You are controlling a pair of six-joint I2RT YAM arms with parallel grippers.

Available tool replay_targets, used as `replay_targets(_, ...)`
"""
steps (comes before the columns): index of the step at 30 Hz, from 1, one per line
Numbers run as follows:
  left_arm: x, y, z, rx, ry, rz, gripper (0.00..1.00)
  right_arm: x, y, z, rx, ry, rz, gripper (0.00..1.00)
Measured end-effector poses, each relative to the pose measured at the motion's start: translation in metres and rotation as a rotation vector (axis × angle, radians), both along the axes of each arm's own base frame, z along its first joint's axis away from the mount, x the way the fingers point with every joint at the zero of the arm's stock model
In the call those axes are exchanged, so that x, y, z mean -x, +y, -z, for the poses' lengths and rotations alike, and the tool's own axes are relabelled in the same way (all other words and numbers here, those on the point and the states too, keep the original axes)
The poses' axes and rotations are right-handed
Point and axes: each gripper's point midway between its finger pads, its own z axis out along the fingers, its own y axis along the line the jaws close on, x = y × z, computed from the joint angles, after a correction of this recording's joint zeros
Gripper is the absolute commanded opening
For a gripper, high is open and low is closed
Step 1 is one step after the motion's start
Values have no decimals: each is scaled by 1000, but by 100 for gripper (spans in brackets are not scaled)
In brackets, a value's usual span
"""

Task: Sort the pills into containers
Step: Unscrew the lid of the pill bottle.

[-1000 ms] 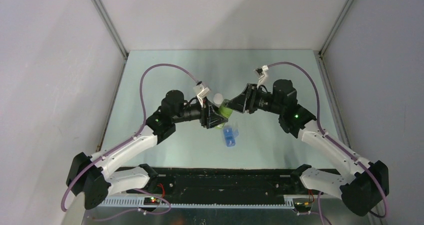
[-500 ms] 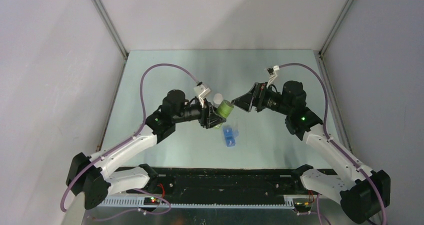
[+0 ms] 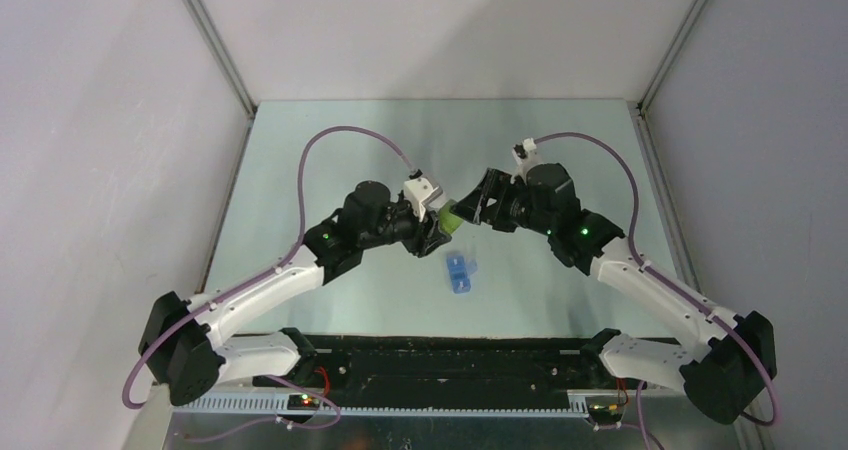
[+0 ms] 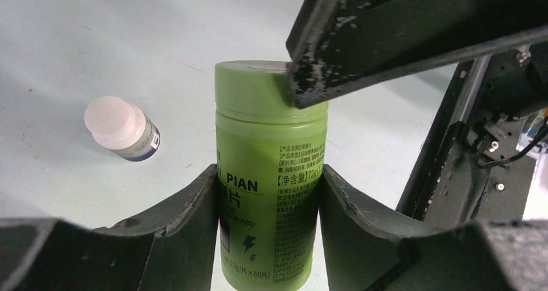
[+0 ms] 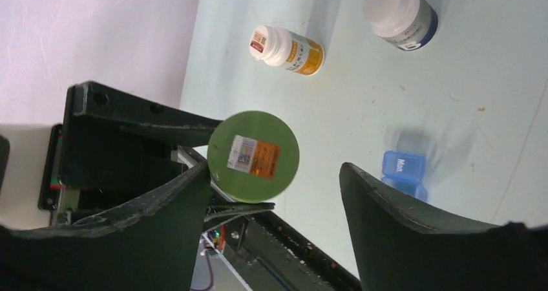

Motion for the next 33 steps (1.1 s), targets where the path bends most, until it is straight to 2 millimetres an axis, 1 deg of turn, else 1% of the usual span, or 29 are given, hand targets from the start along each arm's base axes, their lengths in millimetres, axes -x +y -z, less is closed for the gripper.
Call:
replay_targets(6, 4, -2, 2, -22, -20, 26, 0, -2, 8, 6, -32, 64, 19, 73)
replay_targets(8, 4, -3, 2, -20, -23, 27, 0, -2, 10, 7, -42, 77, 22, 69)
replay_targets(9, 4, -3, 1, -17, -25, 28, 0, -3, 11, 7, -49, 83, 24, 57)
replay_targets(10, 4, -3, 0, -14, -27, 28, 0, -2, 13, 6, -56, 88, 22, 49)
replay_targets(11, 4, -4, 0, -12, -29, 28, 0, -2, 15, 4, -72, 92, 19, 37)
replay_targets(12, 4, -4, 0, -9, -31, 29, 0, -2, 16, 1, -79, 87, 11, 32)
replay_targets(13, 3, -4, 0, -10, -31, 28, 0, -2, 16, 1, -82, 90, 12, 25)
replay_targets(15, 3, -4, -3, -1, -35, 24, 0, -2, 16, 0, -93, 95, 1, 20)
replay_targets(18, 4, -5, -5, 15, -20, 29, 0, -1, 16, -3, -107, 72, -50, 19)
replay_targets(19, 5, -5, -5, 24, -8, 38, 0, 0, 16, -3, -112, 59, -79, 17)
replay_targets(22, 12, -5, -9, 73, 51, 99, 0, 7, 15, -6, -135, 9, -213, 13)
replay_targets(23, 16, -6, -10, 88, 69, 125, 0, 10, 15, -8, -144, -13, -261, 10)
replay_targets(24, 19, -6, -11, 99, 86, 148, 0, 13, 15, -8, -149, -39, -316, 9)
replay_targets(26, 28, -6, -11, 112, 119, 200, 0, 21, 14, -9, -149, -88, -405, 1)
replay_targets(27, 31, -7, -11, 117, 134, 222, 0, 26, 14, -9, -147, -113, -450, 0)
replay_targets(28, 35, -8, -12, 121, 148, 244, 0, 29, 13, -9, -142, -136, -485, 12)
replay_targets(29, 38, -8, -13, 123, 159, 261, 0, 32, 12, -10, -139, -155, -512, 29)
replay_targets(30, 40, -8, -13, 123, 166, 273, 0, 33, 11, -10, -133, -174, -524, 72)
replay_targets(31, 40, -9, -14, 121, 168, 278, 0, 33, 10, -11, -129, -186, -528, 86)
replay_targets(32, 39, -9, -15, 118, 162, 274, 0, 31, 9, -12, -119, -199, -513, 96)
replay_targets(33, 39, -10, -16, 116, 150, 277, 0, 27, 7, -13, -111, -202, -477, 98)
